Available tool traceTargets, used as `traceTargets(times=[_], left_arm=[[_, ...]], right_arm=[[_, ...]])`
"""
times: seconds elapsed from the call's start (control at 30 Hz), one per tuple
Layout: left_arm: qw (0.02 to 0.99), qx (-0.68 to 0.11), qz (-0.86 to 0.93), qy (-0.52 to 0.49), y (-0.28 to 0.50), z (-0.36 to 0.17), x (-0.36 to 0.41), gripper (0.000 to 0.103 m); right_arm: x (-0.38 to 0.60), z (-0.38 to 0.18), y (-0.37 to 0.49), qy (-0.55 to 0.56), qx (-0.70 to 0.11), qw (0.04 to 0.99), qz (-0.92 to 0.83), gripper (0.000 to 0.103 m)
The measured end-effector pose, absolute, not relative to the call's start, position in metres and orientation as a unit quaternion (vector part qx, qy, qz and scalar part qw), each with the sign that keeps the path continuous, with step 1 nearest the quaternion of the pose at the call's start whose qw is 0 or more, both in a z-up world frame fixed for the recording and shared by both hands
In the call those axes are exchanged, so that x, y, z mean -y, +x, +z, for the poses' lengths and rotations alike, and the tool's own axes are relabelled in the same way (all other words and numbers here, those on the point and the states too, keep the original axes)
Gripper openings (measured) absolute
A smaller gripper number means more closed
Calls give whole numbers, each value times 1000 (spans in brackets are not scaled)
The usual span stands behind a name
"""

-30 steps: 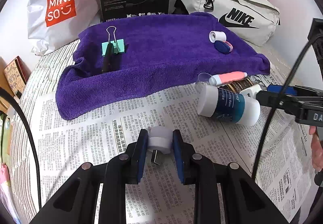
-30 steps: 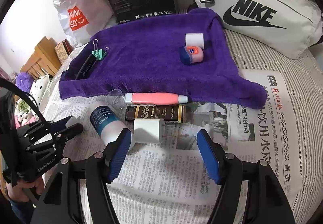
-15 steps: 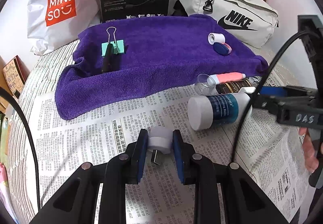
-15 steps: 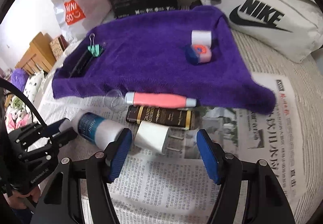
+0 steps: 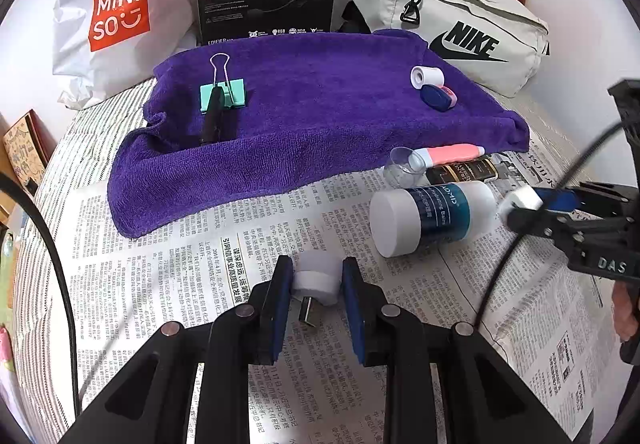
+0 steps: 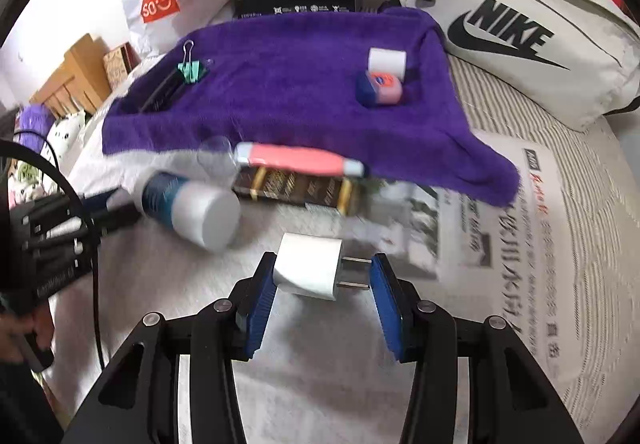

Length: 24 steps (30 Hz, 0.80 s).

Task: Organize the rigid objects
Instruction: 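Grasp the small white round adapter with the left tool while the right tool grasps the white square charger plug, then carry the white adapter and white charger plug over the purple towel with both tools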

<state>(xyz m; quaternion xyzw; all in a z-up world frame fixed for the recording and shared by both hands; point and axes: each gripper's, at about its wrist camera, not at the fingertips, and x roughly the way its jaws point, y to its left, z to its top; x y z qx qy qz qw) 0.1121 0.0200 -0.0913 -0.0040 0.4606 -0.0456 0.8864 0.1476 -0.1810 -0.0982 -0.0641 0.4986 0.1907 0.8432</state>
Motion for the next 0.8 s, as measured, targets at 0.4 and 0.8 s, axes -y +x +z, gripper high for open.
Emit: traceTargets(times=[0.4, 0.8], left_arm=[[886, -462, -41, 1, 113, -91, -19, 24], [886, -462, -38, -1, 113, -91, -20, 24]], right_arm=[[180, -105, 134, -70, -452, 876, 152, 46], [183, -106, 134, -61, -446, 882, 141, 46]])
